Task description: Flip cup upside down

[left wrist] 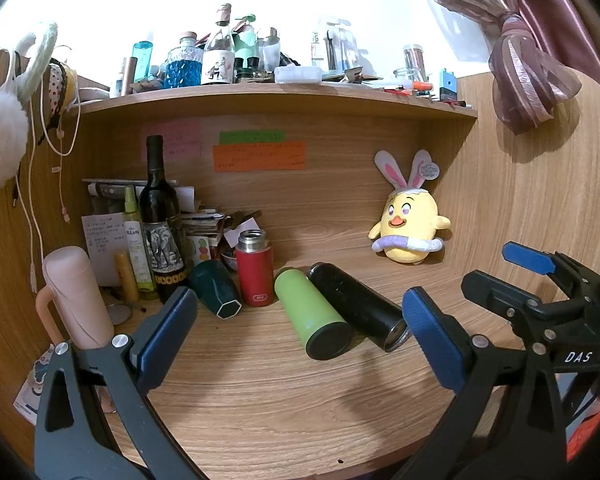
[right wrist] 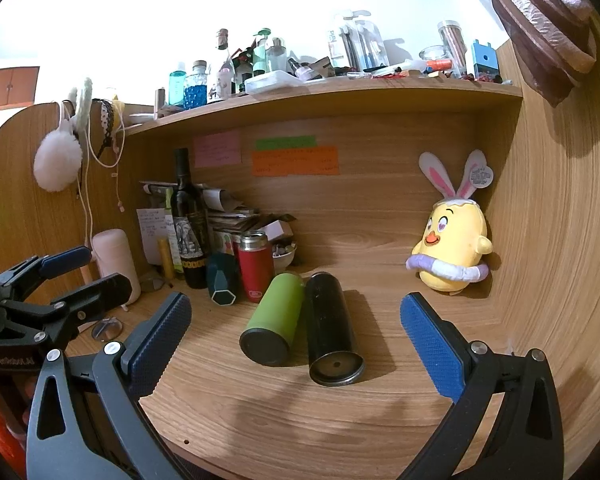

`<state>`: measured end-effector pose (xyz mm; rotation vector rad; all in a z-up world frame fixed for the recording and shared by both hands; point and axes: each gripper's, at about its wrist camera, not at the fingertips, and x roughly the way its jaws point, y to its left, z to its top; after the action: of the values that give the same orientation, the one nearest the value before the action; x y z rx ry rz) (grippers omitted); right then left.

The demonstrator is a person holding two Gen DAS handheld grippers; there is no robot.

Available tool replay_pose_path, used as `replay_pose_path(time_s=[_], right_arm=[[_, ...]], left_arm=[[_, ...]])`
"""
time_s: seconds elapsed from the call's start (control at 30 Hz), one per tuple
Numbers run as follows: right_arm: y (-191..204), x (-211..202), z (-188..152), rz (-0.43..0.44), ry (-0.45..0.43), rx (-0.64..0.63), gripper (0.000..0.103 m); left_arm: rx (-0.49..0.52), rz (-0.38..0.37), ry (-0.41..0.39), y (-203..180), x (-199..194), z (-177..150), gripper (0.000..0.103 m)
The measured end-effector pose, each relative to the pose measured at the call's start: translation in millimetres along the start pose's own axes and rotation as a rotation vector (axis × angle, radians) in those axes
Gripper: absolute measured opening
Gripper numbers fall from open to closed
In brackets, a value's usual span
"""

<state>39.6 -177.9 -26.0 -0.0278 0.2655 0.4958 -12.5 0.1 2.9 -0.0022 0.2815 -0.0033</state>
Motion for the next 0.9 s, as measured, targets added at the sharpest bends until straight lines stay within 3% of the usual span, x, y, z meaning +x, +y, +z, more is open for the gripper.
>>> replay_pose_path(time_s=[0.57,0.9], right_arm=[[-4.3,-0.8,2.5,-0.001,0.001,0.011,0.103],[-14.3,17.1,-10.9,-0.006,0.039,0.025,0.103]], left_arm=[[0.015,-0.008,0.000,-6.7,-1.6,-0.5,0.103],[-0.033,-0.030,0.090,1.5,31.9,-5.5,0.103]])
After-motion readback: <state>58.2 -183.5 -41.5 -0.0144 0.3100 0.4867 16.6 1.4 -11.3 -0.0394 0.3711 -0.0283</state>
